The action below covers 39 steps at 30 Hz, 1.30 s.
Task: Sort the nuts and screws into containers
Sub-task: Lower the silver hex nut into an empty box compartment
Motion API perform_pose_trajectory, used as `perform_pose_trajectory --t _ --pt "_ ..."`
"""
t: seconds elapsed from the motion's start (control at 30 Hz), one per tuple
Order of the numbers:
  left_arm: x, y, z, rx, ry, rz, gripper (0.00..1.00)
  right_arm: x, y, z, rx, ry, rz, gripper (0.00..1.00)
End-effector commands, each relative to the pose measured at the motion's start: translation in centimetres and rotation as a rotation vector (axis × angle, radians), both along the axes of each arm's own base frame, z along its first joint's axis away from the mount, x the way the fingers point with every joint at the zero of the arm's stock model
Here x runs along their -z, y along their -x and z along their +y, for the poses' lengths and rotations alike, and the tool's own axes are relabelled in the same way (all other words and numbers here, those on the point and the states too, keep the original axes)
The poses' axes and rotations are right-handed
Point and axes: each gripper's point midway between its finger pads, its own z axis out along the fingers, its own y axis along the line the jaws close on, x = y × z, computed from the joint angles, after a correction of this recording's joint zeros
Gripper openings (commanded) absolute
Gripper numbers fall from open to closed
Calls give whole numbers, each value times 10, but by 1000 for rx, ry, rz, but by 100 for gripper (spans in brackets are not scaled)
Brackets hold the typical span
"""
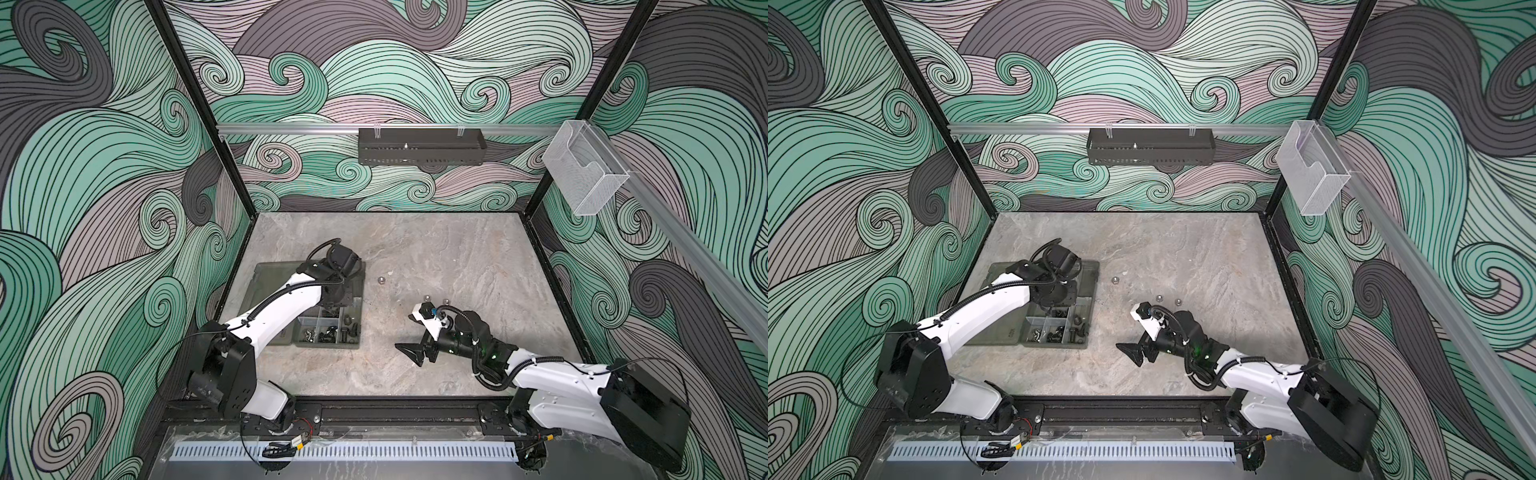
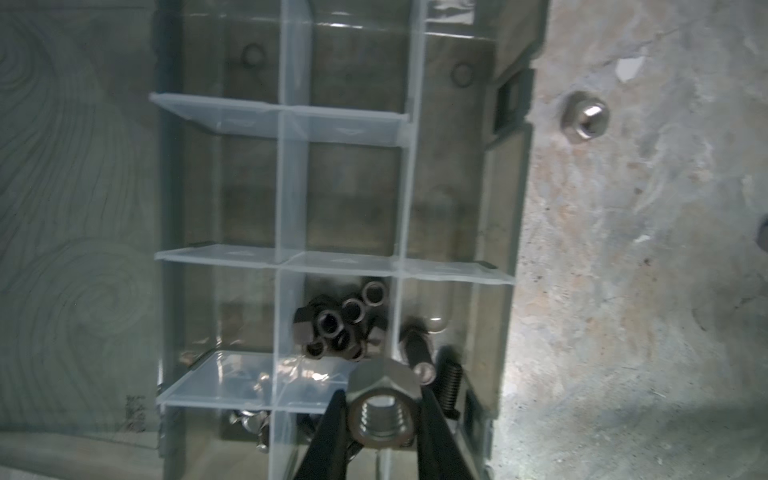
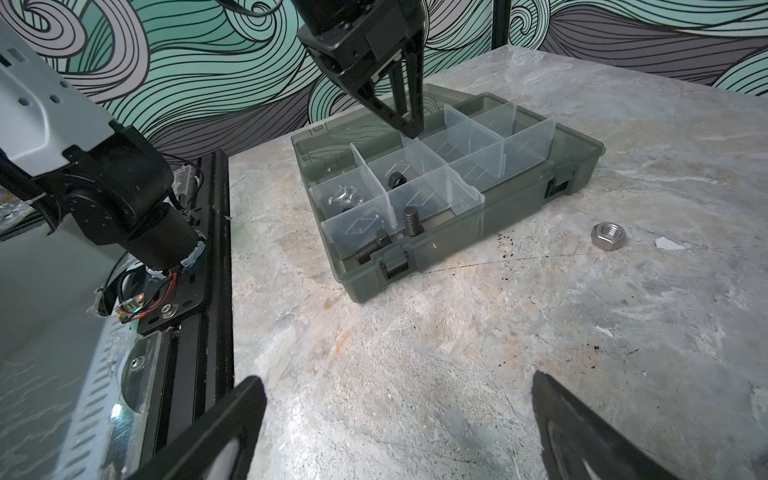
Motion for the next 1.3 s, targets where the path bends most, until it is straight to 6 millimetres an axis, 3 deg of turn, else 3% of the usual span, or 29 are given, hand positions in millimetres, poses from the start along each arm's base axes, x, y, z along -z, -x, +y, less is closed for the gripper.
perform_pose_trajectory --t 0.0,0.13,0.23,0.57,1.27 --pt "-5 9 27 -45 -34 15 19 -8 -11 3 32 -10 -79 99" --pt "2 10 50 -111 -28 35 19 -8 -10 8 21 -28 -56 99" --pt "9 9 57 -135 5 45 19 -8 -9 11 9 -41 -34 99" --pt "37 2 53 -156 53 105 19 -4 -9 14 -2 -36 -18 99" --pt "74 3 67 -223 -37 185 19 -5 -10 12 8 -40 -31 99"
